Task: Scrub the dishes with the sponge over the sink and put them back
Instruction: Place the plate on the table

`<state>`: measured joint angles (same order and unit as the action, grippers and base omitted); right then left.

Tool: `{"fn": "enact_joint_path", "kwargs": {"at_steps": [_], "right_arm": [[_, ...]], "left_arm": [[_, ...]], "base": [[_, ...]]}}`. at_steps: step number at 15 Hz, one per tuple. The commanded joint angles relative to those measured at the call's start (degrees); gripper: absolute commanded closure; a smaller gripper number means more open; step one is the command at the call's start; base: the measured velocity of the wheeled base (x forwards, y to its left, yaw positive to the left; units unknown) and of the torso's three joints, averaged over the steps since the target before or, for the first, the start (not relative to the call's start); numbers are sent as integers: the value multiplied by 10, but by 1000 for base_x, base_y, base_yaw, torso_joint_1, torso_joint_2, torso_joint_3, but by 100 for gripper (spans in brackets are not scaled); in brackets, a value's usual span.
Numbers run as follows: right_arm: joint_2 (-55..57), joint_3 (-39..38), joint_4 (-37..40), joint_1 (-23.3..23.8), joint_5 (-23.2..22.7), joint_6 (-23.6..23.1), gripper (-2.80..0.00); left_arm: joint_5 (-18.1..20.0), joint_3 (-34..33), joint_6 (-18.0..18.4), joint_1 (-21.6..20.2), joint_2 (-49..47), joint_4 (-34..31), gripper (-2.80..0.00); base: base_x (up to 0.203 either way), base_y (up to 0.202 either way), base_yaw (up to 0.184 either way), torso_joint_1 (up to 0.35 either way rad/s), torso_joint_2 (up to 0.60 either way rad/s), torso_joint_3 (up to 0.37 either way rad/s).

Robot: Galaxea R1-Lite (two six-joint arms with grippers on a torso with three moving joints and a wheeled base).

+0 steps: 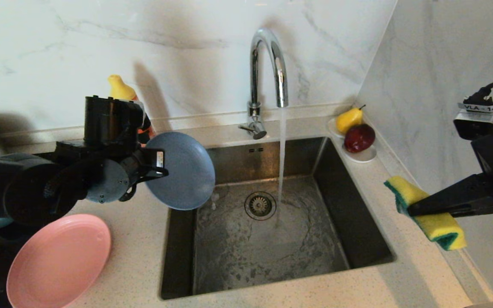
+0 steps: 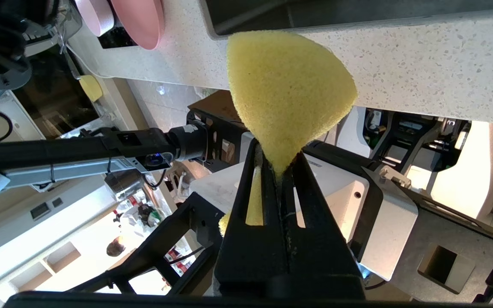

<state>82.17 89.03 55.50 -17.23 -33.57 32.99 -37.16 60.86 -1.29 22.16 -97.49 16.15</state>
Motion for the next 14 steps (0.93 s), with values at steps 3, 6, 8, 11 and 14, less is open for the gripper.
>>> {"fn": "enact_joint_path", "kwargs": {"at_steps": [3,6,8,11,14], "right_arm": [[2,-9,3,0,-2,1,0],[0,-19,-3,0,-1,1,0],[3,-27,-19,0,0,2,0],[6,-32,-27,-1,-2,2,0],[7,-32,-27,-1,-4,1,0]], "left_arm": [[-7,-7,-3,-13,31,0,0],[0,-25,-10,-49,50,-8,0],[21,-31,-17,-85,56,-19,0],[109,-26,-50,-165,67,-71,0],[208,-22,-66,-251,67,-90,0]], "base": [[0,0,0,0,0,0],[0,0,0,0,0,0],[0,0,0,0,0,0],[0,0,0,0,0,0],[0,0,0,0,0,0]]}}
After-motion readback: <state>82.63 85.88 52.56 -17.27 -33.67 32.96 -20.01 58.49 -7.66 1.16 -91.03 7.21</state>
